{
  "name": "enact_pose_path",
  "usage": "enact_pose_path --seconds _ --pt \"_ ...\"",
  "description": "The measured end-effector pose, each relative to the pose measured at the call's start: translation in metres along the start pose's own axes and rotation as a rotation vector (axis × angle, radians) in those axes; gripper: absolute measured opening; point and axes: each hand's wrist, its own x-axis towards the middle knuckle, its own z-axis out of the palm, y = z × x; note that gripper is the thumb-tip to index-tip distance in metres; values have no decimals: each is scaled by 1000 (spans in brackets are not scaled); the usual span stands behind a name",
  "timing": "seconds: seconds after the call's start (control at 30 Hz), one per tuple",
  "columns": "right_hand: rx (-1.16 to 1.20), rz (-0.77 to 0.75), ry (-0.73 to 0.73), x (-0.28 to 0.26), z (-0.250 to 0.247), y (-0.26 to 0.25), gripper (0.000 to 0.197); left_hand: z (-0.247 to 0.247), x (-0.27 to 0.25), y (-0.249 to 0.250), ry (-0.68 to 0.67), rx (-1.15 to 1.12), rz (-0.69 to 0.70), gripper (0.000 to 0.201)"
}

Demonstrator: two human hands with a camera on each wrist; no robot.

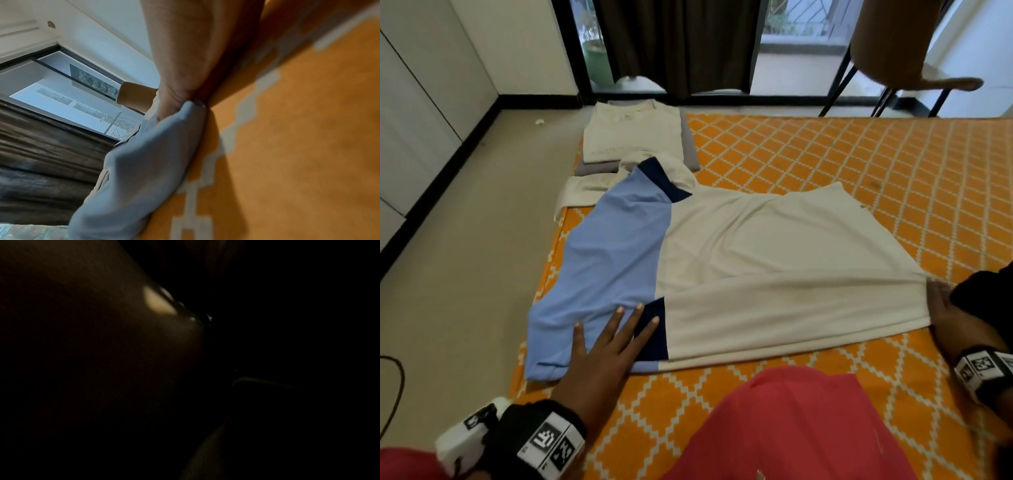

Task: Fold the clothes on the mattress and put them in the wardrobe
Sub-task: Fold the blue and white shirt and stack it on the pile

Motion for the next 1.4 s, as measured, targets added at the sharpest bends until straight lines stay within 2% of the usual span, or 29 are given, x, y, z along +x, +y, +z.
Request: enact_pose_path --seconds 0.03,0.07,0.1,0.2,0.33,0.47,0.57,0.63,0.7,0.77,0.8,0.83,0.87,0.93,1.07,1.17,1.27,1.4 --pt "1 38 -4 -8 -4 -5 55 3 0 1 23 -1 -20 141" --pt "25 83 4 -14 -10 -14 56 -2 1 3 -24 -8 -29 144" --pt "65 100 20 -16 -11 -16 59 0 2 3 1 23 -41 146" --pt "52 107 -26 -21 -22 -21 61 -7 0 1 -79 17 -51 148" --pt "-192 56 -12 -36 -29 -19 51 -16 -5 0 -209 -54 -24 152" --pt "-340 24 -112 -52 -39 -17 54 -37 -18 4 -393 -80 -29 113" --pt "-320 21 -162 -58 -47 -11 57 -48 -31 7 -448 -72 19 103" --pt "-342 9 -181 -61 -55 -11 50 -55 -38 5 -518 -97 46 96" --pt "-441 -23 -211 -66 -72 -24 39 -68 -41 1 -577 -277 46 76" --pt "-539 -72 -250 -70 -90 -48 31 -84 -40 -10 -491 -554 15 80" --pt "-578 -89 -262 -72 -99 -64 32 -91 -38 -18 -402 -688 -14 77" --pt "-603 -119 -257 -74 -104 -81 34 -95 -36 -27 -285 -792 -39 64" --pt "-613 -147 -243 -75 -109 -102 38 -99 -34 -38 -186 -851 -73 54" --pt "-566 -233 -191 -83 -116 -149 44 -100 -30 -61 -64 -945 -170 52" --pt "-330 -410 -82 -96 -112 -249 42 -89 -23 -94 30 -936 -456 45" --pt "-166 -520 -102 -107 -92 -327 39 -81 -15 -105 58 -986 -545 40" --pt "-203 -642 -145 -116 -63 -397 42 -69 -9 -112 58 -1039 -563 37" --pt "-436 -790 -202 -105 -37 -466 44 -60 6 -117 160 -1250 -550 25"
